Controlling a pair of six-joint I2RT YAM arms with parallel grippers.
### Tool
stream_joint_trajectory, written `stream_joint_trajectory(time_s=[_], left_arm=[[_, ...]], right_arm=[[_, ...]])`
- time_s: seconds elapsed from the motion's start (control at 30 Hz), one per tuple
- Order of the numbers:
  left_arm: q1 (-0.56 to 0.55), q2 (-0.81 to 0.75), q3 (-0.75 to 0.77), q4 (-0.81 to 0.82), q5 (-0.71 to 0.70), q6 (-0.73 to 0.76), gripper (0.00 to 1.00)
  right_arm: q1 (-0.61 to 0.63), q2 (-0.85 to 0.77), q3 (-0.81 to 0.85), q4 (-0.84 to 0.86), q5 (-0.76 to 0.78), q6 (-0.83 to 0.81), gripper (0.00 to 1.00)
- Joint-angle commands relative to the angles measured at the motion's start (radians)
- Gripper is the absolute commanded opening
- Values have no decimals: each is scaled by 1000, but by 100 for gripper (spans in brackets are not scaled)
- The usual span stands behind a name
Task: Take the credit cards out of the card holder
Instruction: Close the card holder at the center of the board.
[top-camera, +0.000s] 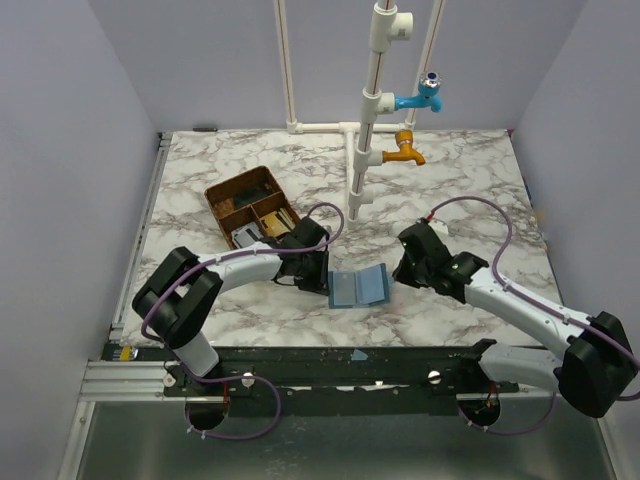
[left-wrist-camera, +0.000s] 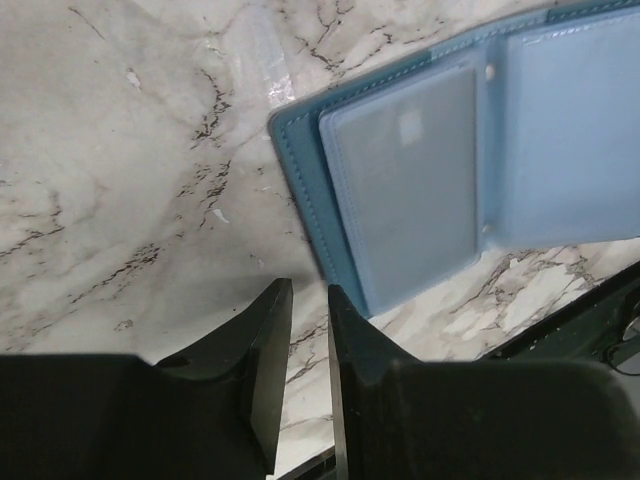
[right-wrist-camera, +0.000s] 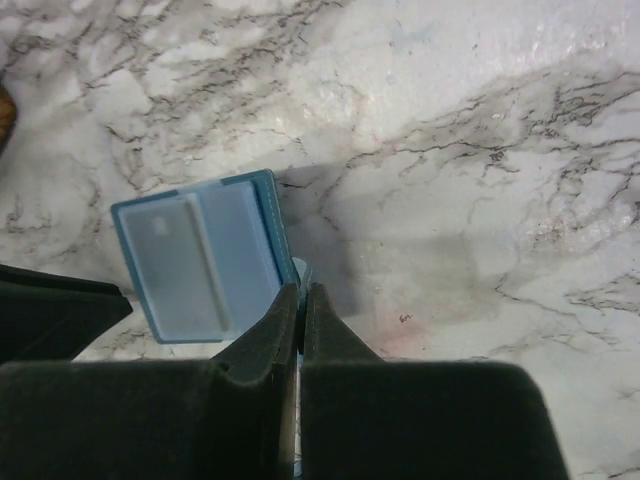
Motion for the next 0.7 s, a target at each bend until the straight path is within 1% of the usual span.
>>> stream_joint_trajectory(time_s=[0.0, 0.1, 0.3, 0.53, 0.67], left_arm=[[-14, -3, 25, 17, 38, -10, 22], [-18, -11, 25, 18, 38, -14, 19], [-17, 26, 12, 61, 66, -40, 10], [-18, 63, 13, 93, 83, -56, 3], [-17, 82, 21, 102, 88, -58, 1]], right_arm=[[8, -45, 61, -67, 59, -43, 1], [7, -43, 101, -76, 51, -63, 1], [16, 11, 142, -30, -32, -75, 1], [79, 103, 158, 56, -73, -13, 1], [126, 158, 170, 113, -89, 30, 1]])
